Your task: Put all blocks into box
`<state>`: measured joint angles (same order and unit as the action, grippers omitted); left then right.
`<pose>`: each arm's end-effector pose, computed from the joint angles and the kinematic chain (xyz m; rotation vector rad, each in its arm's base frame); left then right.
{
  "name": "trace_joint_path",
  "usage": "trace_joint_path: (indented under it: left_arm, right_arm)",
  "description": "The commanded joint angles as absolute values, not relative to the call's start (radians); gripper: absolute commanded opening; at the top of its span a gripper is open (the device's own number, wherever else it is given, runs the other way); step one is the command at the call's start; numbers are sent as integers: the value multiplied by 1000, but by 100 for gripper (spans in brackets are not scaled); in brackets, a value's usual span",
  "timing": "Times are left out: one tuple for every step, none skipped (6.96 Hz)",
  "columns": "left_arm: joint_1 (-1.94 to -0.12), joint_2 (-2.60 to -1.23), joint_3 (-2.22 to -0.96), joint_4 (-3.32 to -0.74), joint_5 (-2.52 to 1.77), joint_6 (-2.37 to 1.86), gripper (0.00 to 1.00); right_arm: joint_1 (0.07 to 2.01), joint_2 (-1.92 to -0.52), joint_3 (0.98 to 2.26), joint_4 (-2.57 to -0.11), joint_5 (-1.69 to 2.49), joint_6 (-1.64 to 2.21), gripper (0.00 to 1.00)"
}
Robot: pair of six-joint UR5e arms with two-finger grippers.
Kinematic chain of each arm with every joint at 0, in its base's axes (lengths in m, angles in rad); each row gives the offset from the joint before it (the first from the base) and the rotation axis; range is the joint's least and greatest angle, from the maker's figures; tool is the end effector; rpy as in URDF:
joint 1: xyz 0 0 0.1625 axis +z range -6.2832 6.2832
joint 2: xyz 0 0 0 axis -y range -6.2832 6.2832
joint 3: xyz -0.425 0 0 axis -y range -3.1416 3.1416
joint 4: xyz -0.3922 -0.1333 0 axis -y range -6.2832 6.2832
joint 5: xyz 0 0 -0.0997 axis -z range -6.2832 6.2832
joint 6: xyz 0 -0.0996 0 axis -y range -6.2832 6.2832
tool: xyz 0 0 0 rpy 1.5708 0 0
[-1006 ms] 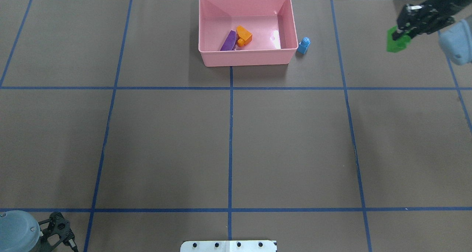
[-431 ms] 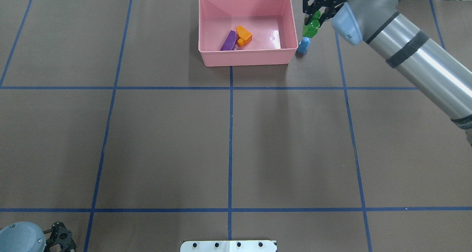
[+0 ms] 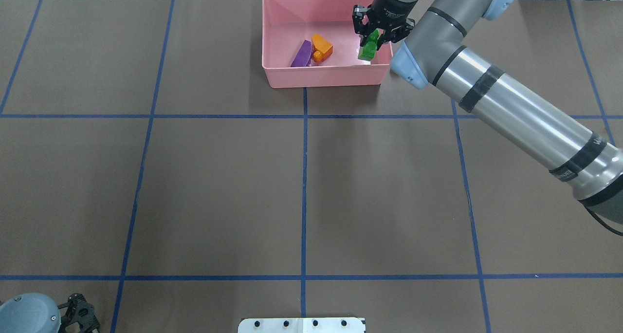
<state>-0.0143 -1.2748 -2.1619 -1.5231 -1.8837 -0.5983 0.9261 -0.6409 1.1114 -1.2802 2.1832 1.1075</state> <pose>0.3696 -0.1079 0.5224 -0.1646 0.3789 0.9839 -0.4312 -0.7000 0.2291 0.0243 -0.9380 0.1955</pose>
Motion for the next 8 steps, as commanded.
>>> trace_joint_path:
  left_arm:
    - [-15, -1275, -2152, -1525, -1884, -598, 65]
    - [-15, -1276, -2152, -1525, -1885, -597, 31]
    - [-18, -1275, -2155, -1543, -1885, -598, 0]
    - [-26, -1273, -2161, -1557, -1885, -600, 0]
    - [-34, -1273, -2181, -1555, -1894, -601, 0]
    - [-58, -1269, -2236, -1551, -1901, -598, 0]
    - [-163, -1284, -2276, -1545, -1940, -589, 0]
    - [-263, -1378, -2269, -1540, -2010, -591, 0]
  right_arm:
    - [900, -591, 1046, -1264, 2138, 1141, 0]
    - [900, -547, 978, -1238, 2122, 1146, 0]
    - [900, -507, 915, -1230, 2120, 1152, 0]
    - [902, -506, 908, -1220, 2118, 1154, 97]
    - [913, -506, 914, -1206, 2121, 1154, 100]
    - [948, -511, 937, -1207, 2146, 1154, 100]
    - [1007, -538, 990, -1213, 2231, 1147, 100]
    - [1091, -664, 1117, -1216, 2352, 1135, 100]
